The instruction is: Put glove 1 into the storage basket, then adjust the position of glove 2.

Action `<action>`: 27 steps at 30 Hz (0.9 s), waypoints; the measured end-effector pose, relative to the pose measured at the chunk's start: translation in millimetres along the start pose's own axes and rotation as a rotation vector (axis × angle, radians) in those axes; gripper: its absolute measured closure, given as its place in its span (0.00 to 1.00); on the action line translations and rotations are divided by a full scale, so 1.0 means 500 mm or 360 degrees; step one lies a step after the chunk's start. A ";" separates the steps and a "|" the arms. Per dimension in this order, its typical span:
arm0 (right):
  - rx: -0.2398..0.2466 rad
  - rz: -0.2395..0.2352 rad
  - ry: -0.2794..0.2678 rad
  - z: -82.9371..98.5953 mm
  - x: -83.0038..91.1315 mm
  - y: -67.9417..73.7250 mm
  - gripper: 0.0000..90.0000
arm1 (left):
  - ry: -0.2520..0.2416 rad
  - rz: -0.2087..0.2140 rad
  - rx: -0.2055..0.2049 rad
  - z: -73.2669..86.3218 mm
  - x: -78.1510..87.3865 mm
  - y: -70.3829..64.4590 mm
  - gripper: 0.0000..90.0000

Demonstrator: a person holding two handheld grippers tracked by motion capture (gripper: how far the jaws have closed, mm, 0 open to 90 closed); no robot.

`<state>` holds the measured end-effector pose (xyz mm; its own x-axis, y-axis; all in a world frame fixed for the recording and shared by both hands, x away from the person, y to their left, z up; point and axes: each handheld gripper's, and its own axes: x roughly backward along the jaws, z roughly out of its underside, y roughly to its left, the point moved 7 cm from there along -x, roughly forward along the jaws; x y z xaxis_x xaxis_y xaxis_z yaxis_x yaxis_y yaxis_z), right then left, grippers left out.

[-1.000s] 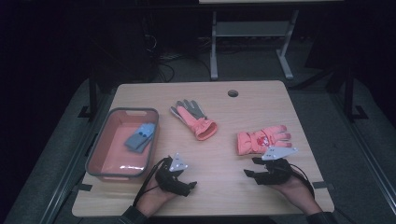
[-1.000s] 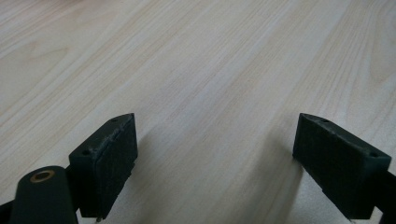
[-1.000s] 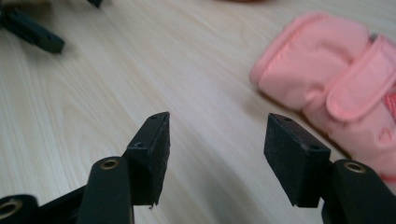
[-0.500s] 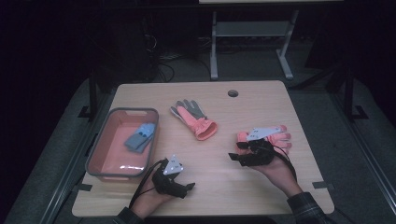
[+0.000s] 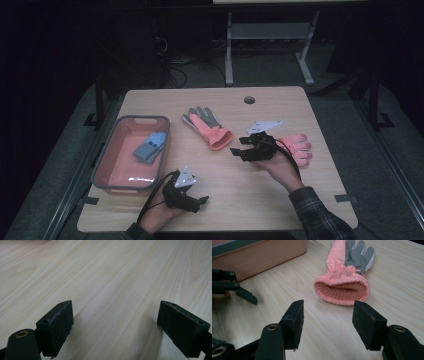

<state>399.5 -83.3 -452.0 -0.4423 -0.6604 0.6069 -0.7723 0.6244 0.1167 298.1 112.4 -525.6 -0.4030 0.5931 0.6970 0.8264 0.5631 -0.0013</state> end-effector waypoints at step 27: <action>-0.0052 0.0110 0.0146 -0.077 -0.194 -0.074 0.64 | -0.0002 0.0010 0.0007 -0.001 -0.001 -0.003 0.14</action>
<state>488.6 -26.3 -485.1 -0.4494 -0.5754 0.6834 -0.7256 0.6813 0.0964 297.4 111.2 -525.6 -0.3982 0.5973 0.6962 0.8272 0.5619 -0.0090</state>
